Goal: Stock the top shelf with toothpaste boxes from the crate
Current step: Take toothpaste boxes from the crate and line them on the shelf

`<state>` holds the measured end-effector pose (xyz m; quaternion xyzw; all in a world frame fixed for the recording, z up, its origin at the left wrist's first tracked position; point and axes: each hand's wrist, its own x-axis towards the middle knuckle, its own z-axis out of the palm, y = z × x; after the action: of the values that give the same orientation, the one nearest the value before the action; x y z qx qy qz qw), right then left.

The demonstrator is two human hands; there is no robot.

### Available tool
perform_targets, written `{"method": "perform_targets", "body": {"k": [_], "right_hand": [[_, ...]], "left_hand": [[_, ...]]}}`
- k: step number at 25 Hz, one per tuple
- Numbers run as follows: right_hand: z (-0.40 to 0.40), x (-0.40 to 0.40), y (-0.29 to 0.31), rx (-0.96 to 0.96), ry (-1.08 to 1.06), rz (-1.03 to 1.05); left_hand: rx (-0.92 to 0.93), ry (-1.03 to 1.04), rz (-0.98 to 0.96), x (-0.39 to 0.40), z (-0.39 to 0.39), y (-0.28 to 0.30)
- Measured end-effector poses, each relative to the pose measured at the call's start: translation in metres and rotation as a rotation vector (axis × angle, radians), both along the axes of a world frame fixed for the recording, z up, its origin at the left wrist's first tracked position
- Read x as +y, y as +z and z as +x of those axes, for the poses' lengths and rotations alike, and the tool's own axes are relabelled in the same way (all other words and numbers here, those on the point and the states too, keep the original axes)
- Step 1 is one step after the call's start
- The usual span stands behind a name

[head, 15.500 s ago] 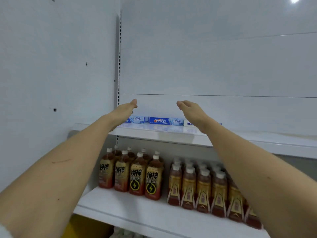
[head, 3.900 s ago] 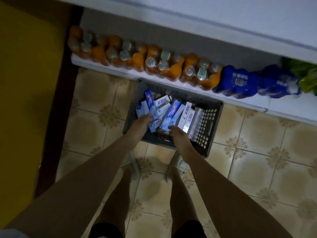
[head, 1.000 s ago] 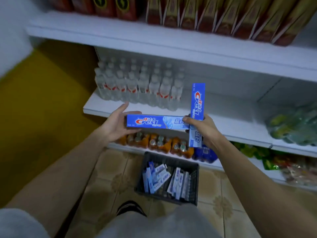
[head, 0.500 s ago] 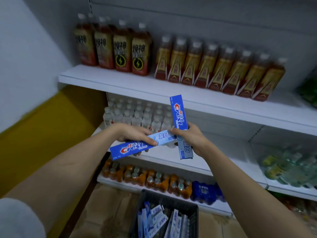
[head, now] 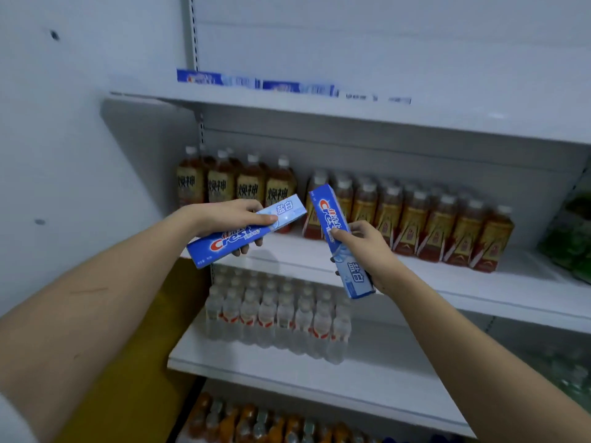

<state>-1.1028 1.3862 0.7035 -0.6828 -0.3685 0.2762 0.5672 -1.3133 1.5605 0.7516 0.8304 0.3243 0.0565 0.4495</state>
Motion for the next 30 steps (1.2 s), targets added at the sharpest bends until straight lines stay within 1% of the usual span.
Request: {"method": "perform_targets", "body": {"k": [2, 5, 9, 13, 15, 18, 22, 24, 30], "right_hand": [[-0.005, 0.004, 0.034, -0.087, 0.004, 0.077], [-0.009, 0.004, 0.085, -0.191, 0.039, 0.136], [-0.002, 0.005, 0.149, -0.338, 0.095, 0.148], [0.012, 0.006, 0.199, -0.44, 0.136, 0.12], [0.021, 0.007, 0.215, -0.481, 0.147, 0.127], [0.033, 0.008, 0.233, -0.548, 0.153, 0.144], [0.042, 0.019, 0.247, -0.587, 0.167, 0.118], [0.043, 0.035, 0.253, -0.638, 0.165, 0.091], [0.051, 0.109, 0.282, -0.782, 0.147, 0.027]], "left_hand": [[-0.045, -0.001, 0.062, 0.003, -0.006, 0.037], [-0.053, 0.032, 0.215, 0.001, -0.014, 0.09], [-0.128, 0.113, 0.338, -0.003, -0.022, 0.153], [-0.104, 0.198, 0.473, -0.008, -0.026, 0.191], [-0.079, 0.235, 0.571, -0.014, -0.029, 0.204], [0.007, 0.28, 0.688, -0.014, -0.038, 0.212], [0.047, 0.339, 0.748, 0.007, -0.046, 0.221], [0.031, 0.358, 0.775, 0.024, -0.044, 0.228], [-0.006, 0.3, 0.844, 0.094, -0.027, 0.247]]}}
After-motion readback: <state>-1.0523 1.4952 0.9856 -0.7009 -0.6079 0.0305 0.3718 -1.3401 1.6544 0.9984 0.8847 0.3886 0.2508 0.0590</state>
